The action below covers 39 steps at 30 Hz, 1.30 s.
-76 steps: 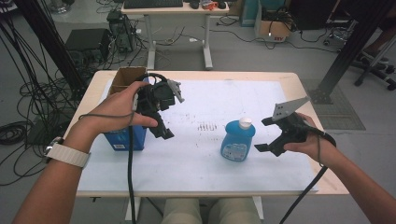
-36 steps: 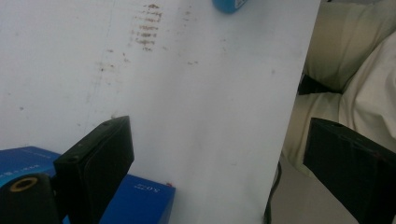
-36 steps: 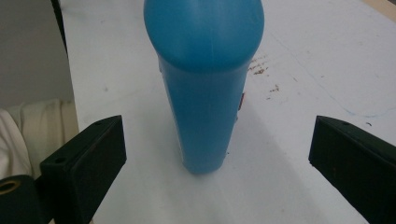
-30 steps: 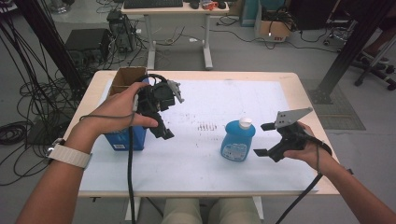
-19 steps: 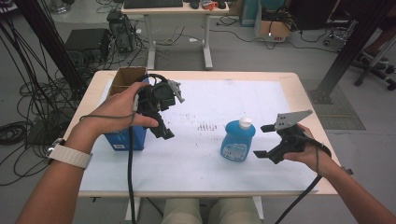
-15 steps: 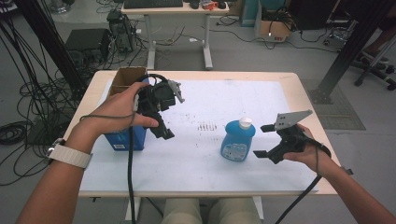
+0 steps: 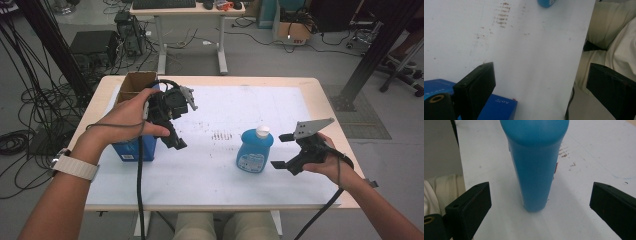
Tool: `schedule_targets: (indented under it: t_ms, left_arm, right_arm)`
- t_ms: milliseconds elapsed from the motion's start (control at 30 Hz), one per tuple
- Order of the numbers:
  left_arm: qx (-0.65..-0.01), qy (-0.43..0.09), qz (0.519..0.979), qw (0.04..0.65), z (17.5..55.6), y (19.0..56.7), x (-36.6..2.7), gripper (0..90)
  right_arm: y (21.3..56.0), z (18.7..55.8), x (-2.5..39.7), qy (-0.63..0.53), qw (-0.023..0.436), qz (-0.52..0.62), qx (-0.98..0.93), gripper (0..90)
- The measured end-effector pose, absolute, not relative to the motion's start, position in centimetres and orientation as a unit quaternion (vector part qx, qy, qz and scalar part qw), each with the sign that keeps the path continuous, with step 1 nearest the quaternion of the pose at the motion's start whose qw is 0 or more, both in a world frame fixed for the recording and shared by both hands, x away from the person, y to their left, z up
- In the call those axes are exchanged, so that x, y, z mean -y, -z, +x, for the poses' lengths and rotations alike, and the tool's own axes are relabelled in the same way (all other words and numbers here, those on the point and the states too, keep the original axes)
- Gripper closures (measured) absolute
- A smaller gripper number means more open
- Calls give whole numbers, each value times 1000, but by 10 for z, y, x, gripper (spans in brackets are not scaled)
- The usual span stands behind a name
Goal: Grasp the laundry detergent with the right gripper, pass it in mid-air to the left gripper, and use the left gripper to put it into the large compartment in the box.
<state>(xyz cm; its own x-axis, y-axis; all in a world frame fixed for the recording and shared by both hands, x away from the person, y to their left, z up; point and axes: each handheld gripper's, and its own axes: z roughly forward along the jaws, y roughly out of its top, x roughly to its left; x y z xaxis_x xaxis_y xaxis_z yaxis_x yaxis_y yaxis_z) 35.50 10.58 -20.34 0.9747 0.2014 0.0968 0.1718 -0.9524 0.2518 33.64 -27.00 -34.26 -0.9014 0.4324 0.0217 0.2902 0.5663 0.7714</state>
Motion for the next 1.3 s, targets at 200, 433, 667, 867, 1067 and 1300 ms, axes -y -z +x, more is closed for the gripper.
schedule_targets:
  t_ms: [200,433,667,867,1067,1300]
  left_arm:
    - [-93,-61,986,122,355,203,-106,89]
    - [-93,-61,986,121,355,202,-105,89]
    - [-92,-64,986,123,354,200,-105,90]
    - [-94,-63,986,124,353,201,-105,90]
    - [-92,-63,986,122,354,200,-105,90]
    - [-95,-62,986,124,355,200,-106,90]
  right_arm:
    - [341,335,271,-420,87,203,-880,38]
    - [340,334,272,-422,88,203,-879,45]
    - [339,333,273,-423,88,204,-879,47]
    - [339,332,273,-422,89,203,-879,49]
    - [339,332,273,-423,84,202,-879,54]
    - [339,332,273,-424,84,204,-878,56]
